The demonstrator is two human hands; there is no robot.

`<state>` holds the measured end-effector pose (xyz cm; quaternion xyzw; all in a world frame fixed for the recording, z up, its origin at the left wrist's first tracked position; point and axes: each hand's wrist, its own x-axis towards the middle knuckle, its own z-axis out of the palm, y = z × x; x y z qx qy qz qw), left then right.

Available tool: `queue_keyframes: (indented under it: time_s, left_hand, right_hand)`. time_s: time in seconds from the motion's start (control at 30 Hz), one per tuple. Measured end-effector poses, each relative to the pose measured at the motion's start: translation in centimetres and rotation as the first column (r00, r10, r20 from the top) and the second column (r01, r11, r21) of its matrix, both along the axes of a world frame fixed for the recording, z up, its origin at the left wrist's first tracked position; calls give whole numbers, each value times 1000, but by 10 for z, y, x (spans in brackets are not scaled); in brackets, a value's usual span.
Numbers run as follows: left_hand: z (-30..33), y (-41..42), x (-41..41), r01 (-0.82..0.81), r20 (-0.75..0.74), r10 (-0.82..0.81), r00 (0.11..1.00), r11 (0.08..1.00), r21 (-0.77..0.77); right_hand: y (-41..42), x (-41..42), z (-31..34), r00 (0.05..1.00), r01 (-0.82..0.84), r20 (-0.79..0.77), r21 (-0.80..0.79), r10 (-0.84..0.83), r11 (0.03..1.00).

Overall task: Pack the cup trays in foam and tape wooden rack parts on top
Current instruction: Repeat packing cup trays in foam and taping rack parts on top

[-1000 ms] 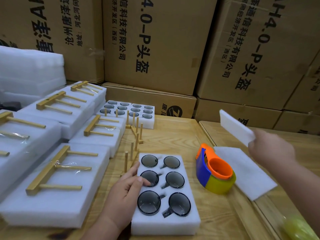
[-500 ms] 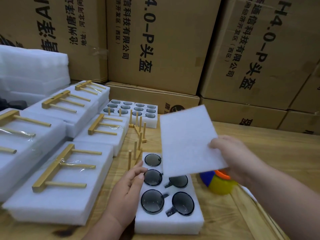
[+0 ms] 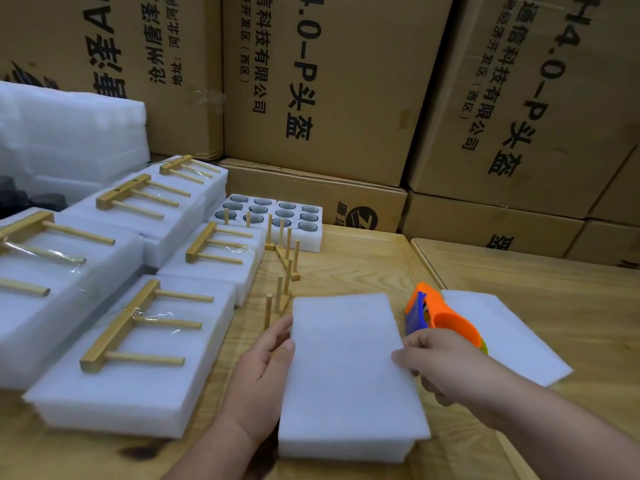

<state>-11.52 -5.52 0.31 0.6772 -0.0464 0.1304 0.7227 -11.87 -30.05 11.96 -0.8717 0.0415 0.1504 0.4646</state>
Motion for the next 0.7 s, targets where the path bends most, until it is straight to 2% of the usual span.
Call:
queue_keyframes:
  time_s: [0.1, 0.2, 0.3, 0.37, 0.47, 0.63, 0.7]
  left_hand:
    - [0, 1, 0, -21, 20, 21, 1000, 1000, 19]
    - [-3, 2, 1, -44, -5, 44, 999, 999, -3]
    - [-4, 2, 2, -44, -16, 44, 999, 999, -22]
    - [-5, 1, 2, -41, -12, 40, 999, 997, -60]
    - [-6, 1, 3, -39, -9, 38, 999, 994, -103]
    - [-5, 1, 4, -39, -4, 38, 999, 989, -144]
    - [-4, 2, 6, -46, -24, 43, 999, 987, -153]
  right_hand:
    - [-4, 11, 12, 999, 37, 17, 148, -40, 988]
    - [-6, 24, 30, 969, 62, 199, 376, -145, 925]
    - [-5, 31, 44, 874, 12, 429, 448, -227, 894]
    - [-4, 32, 43, 801, -17, 565, 354, -199, 935]
    - [-6, 29, 22, 715, -20, 699, 57, -25, 998]
    - [-11, 22, -24, 626, -82, 722, -317, 296, 945]
    - [-13, 21, -36, 639, -86, 684, -392, 352, 916]
